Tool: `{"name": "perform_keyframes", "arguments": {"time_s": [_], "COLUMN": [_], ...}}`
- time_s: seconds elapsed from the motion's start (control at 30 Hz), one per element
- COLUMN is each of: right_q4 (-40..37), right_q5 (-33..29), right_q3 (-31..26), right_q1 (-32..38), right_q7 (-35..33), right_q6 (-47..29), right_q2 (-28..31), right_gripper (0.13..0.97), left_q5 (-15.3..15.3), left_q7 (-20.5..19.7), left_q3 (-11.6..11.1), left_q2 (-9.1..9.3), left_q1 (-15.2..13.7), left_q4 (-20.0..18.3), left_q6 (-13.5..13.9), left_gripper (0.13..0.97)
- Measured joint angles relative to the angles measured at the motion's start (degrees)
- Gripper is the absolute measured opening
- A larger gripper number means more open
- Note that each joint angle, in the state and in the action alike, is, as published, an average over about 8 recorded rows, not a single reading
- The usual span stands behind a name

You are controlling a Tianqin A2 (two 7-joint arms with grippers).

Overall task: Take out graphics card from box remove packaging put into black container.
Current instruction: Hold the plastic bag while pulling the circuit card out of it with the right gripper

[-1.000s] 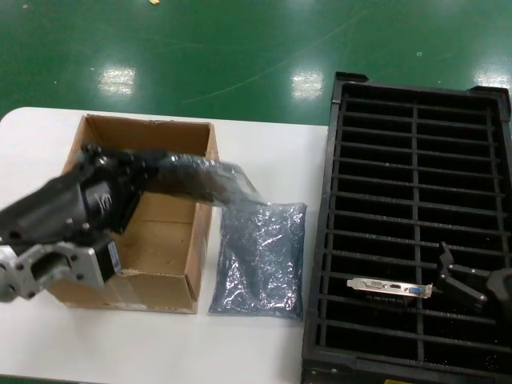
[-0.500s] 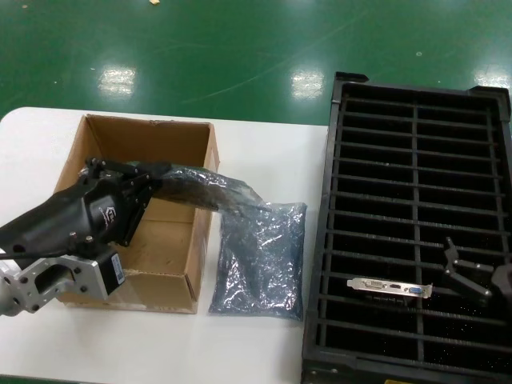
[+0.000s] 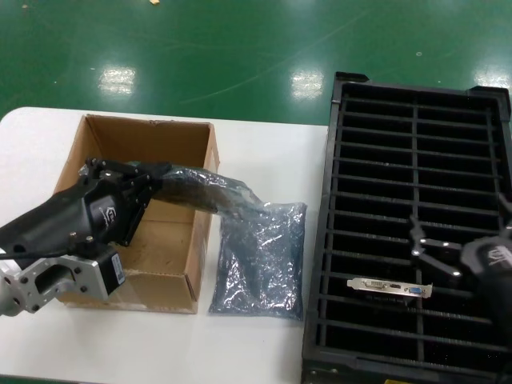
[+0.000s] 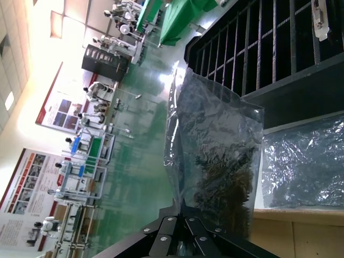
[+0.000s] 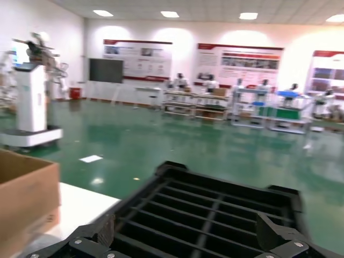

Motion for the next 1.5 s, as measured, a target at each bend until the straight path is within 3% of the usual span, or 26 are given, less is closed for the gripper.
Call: {"name": "perform_keyframes", "arguments": {"time_s": [0.27,0.57,0.87,0.97,1.23,1.5], "right_q4": [-0.28,-1.59,-2.35,-1.87,0.06,1.34], "right_q5": [-0.8,-2.9,-4.47,-4.85,-5.37,-5.43], "right_q3": [-5.22,-11.83,-17.51,-18.69,-19.96,-20.32], "right_q1": [2.09,6.0,9.49,9.85,9.56,8.91], "right_q7": [1.05,-0.72,-2.4,-2.71,-2.84,-3.14], "right_q6": [-3.58,-6.45,-9.1,-9.54,-9.75,-10.1], "right_q2": [2.45,1.69,0.08,-0.01,0.78,1.86], "right_gripper": [0.864,0.715,0.503,0.503,0.315,0.208], "left_q5": [0.0,0.0,0.0,0.0,0.0,0.0], "left_q7": [0.0,0.0,0.0,0.0,0.0,0.0], "left_q3": [0.0,0.0,0.0,0.0,0.0,0.0], "left_q2": [0.0,0.0,0.0,0.0,0.0,0.0], "left_q1": [0.0,0.0,0.0,0.0,0.0,0.0], "left_q4": [0.0,0.0,0.0,0.0,0.0,0.0], "left_q6": [0.0,0.0,0.0,0.0,0.0,0.0], "left_gripper": [0.14,0.14,0.14,0.14,0.14,0.14]}}
